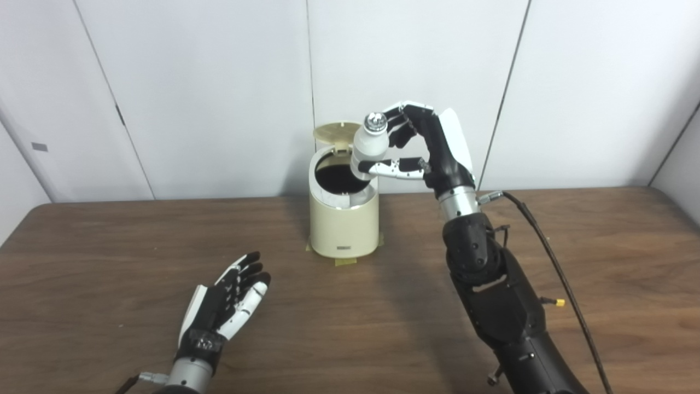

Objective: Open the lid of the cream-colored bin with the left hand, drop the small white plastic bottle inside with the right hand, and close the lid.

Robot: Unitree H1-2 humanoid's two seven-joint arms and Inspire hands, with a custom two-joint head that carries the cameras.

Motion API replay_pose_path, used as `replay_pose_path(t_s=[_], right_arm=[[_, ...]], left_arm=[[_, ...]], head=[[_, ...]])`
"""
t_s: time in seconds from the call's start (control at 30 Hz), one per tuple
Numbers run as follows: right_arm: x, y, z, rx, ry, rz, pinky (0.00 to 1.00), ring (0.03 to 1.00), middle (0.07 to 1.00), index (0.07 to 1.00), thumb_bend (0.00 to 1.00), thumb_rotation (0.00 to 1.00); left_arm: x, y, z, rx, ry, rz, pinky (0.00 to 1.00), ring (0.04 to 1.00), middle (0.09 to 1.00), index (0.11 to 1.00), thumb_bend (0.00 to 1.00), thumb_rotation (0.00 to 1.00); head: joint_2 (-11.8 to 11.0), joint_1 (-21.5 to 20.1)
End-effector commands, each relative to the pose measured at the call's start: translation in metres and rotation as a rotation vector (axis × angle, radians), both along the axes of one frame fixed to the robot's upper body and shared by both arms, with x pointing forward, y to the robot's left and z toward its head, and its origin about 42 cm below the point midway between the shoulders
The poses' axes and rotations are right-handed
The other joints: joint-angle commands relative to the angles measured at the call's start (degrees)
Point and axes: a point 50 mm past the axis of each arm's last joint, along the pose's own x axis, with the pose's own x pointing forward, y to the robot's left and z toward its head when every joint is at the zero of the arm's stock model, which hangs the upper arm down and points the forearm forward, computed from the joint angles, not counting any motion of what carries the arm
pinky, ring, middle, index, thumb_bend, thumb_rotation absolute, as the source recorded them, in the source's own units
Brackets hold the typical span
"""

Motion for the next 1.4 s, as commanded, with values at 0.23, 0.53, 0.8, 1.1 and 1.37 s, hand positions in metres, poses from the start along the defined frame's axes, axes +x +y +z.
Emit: replay_pose_path(t_s=[0.23,0.53,0.8,1.1,1.37], right_arm=[[0.013,0.028,0.030,0.068,-0.108,0.060,0.39,0.423,0.494,0.497,0.52,0.00],[0.010,0.040,0.021,0.091,-0.095,0.064,0.41,0.424,0.489,0.504,0.52,0.00],[0.009,0.043,0.012,0.075,-0.103,0.065,0.36,0.429,0.482,0.504,0.50,0.00],[0.012,0.041,0.000,0.084,-0.107,0.043,0.39,0.432,0.482,0.496,0.50,0.00],[0.015,0.034,-0.007,0.077,-0.079,0.009,0.38,0.429,0.485,0.503,0.50,0.00]], left_arm=[[0.002,-0.009,0.003,-0.002,-0.028,-0.012,0.86,0.885,0.877,0.917,0.54,0.63],[0.001,-0.012,0.000,-0.012,-0.036,-0.012,0.85,0.879,0.878,0.912,0.53,0.61],[0.000,-0.012,0.002,-0.021,-0.034,-0.004,0.85,0.879,0.880,0.916,0.52,0.60],[-0.002,-0.013,0.002,-0.026,-0.038,-0.005,0.86,0.876,0.876,0.917,0.54,0.61],[-0.003,-0.013,0.000,-0.057,-0.029,0.002,0.85,0.874,0.887,0.923,0.52,0.59]], head=[[0.08,0.02],[-0.02,0.41],[0.19,0.33],[0.54,0.44],[0.65,0.34]])
